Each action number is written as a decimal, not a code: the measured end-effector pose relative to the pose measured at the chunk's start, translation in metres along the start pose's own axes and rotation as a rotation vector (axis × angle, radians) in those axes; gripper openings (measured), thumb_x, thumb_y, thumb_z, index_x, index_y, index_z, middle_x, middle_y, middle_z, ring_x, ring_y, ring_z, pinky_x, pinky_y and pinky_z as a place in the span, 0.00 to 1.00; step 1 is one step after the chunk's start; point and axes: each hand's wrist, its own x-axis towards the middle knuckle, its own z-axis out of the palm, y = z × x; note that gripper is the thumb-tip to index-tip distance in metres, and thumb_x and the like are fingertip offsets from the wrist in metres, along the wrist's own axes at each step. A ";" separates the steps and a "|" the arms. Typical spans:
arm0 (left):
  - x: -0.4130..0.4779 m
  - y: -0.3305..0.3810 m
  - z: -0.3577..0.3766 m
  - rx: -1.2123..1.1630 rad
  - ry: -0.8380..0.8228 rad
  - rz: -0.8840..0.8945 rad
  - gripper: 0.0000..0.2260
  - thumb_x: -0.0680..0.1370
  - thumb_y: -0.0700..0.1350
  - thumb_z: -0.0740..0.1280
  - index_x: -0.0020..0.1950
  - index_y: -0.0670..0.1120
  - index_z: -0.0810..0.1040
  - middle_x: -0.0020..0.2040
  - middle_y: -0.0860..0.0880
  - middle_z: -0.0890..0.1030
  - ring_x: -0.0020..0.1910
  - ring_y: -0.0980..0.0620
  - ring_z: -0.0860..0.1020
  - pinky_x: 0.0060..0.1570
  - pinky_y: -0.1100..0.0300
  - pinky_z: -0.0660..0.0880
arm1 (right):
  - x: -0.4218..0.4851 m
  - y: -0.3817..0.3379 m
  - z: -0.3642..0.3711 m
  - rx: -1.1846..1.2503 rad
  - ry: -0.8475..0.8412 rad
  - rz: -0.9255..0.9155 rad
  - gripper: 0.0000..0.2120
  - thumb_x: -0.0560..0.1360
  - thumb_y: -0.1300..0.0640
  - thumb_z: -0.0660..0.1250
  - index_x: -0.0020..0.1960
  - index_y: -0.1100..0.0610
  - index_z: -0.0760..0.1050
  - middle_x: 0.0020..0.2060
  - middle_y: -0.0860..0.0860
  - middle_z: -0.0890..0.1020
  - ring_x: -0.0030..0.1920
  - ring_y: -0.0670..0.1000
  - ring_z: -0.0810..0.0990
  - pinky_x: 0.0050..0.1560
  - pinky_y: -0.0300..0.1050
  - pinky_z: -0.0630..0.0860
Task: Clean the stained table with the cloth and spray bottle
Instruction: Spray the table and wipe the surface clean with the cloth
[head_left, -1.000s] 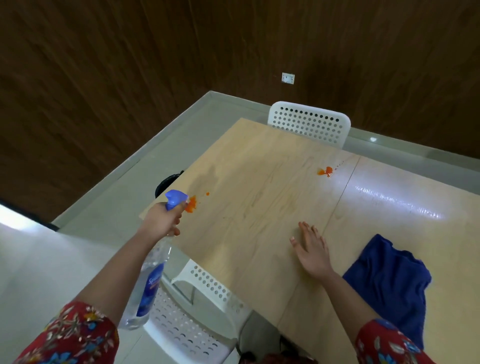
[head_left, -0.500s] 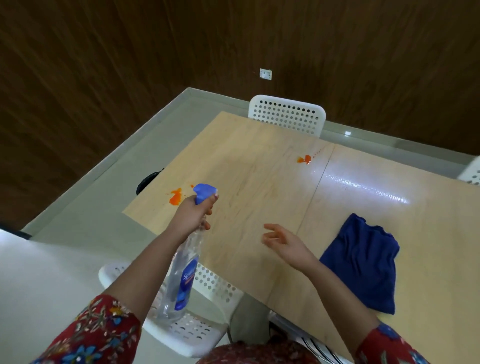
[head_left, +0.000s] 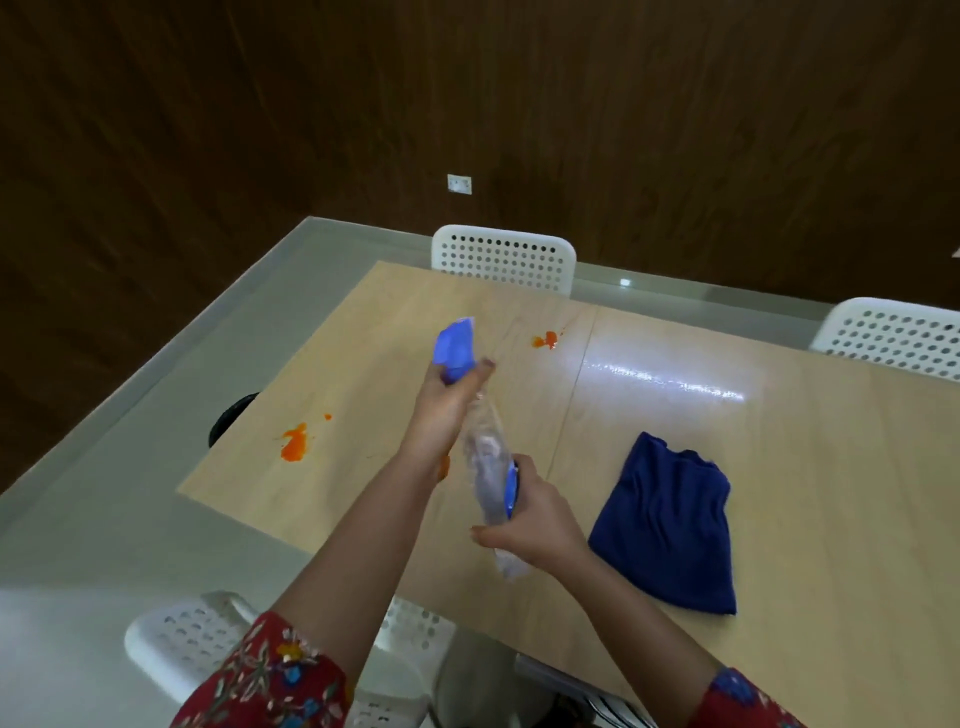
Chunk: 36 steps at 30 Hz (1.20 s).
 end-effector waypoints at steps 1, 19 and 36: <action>0.000 -0.003 0.005 0.062 -0.109 -0.022 0.26 0.75 0.52 0.71 0.68 0.42 0.70 0.49 0.53 0.78 0.47 0.57 0.77 0.48 0.62 0.70 | 0.000 0.009 -0.010 0.040 0.056 0.019 0.36 0.61 0.47 0.77 0.63 0.47 0.62 0.41 0.43 0.76 0.39 0.44 0.77 0.33 0.39 0.72; 0.021 -0.104 0.113 0.567 -0.343 -0.336 0.15 0.81 0.51 0.61 0.64 0.45 0.75 0.61 0.49 0.78 0.56 0.51 0.76 0.53 0.59 0.69 | 0.070 0.204 -0.207 0.269 0.878 0.167 0.44 0.61 0.62 0.81 0.68 0.60 0.59 0.62 0.56 0.72 0.58 0.57 0.75 0.51 0.43 0.69; 0.036 -0.154 0.186 0.904 -0.372 -0.092 0.08 0.81 0.50 0.61 0.47 0.46 0.71 0.48 0.51 0.72 0.42 0.53 0.74 0.39 0.59 0.68 | 0.021 0.184 -0.098 -0.128 0.601 0.419 0.07 0.77 0.54 0.65 0.52 0.54 0.70 0.47 0.49 0.78 0.47 0.52 0.77 0.45 0.47 0.75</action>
